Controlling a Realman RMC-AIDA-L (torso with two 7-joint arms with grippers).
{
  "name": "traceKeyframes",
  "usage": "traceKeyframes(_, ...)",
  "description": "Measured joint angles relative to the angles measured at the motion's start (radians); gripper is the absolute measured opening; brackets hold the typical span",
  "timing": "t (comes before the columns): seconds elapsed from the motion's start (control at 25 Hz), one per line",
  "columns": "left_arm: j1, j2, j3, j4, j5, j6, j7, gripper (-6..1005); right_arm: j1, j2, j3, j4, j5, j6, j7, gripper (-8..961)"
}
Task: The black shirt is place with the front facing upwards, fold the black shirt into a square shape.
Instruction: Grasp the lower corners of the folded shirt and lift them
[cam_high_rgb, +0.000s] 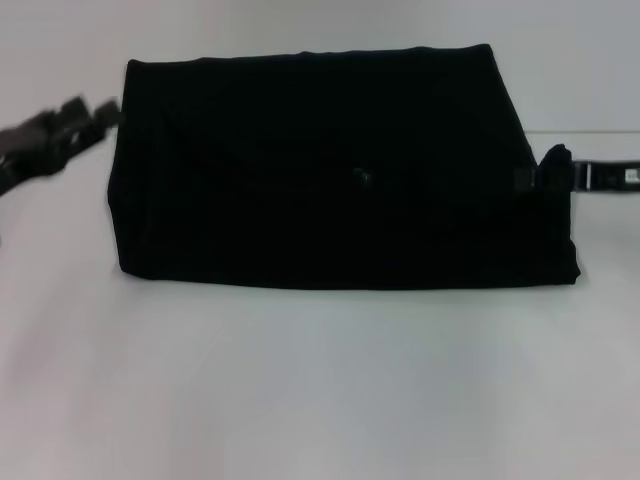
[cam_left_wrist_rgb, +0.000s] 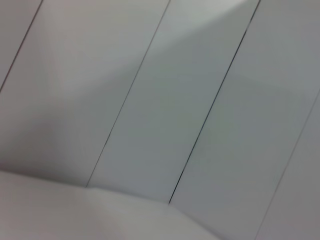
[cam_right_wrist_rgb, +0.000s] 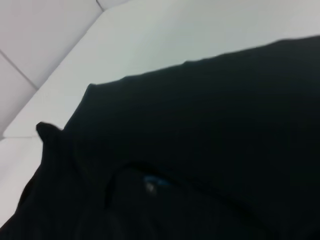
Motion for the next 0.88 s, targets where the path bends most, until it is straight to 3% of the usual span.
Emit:
traceKeyframes(0.24,0.053,-0.006,0.025,0.064,0.129,-0.036,0.011,729,-0.008,-0.002,0.005,0.004,0.015,-0.038,-0.002,589)
traceKeyframes(0.52,0.026,-0.031,0.087,0.06,0.305,-0.208,0.022,728,-0.015,-0.005,0.006,0.006,0.091,-0.02,-0.008,636)
traceKeyframes(0.56,0.011,-0.042,0.147,0.056,0.337,-0.289,0.019,728,-0.016,-0.006,0.006,0.005,0.095,-0.016,-0.006,648)
traceKeyframes(0.68,-0.011,-0.052,0.204,0.049,0.373,-0.377,0.007,728,-0.013,-0.009,0.006,0.008,0.097,-0.001,-0.001,687)
traceKeyframes(0.88,-0.046,-0.057,0.236,0.034,0.432,-0.45,-0.017,729,-0.008,-0.01,0.005,0.009,0.098,0.005,0.001,726)
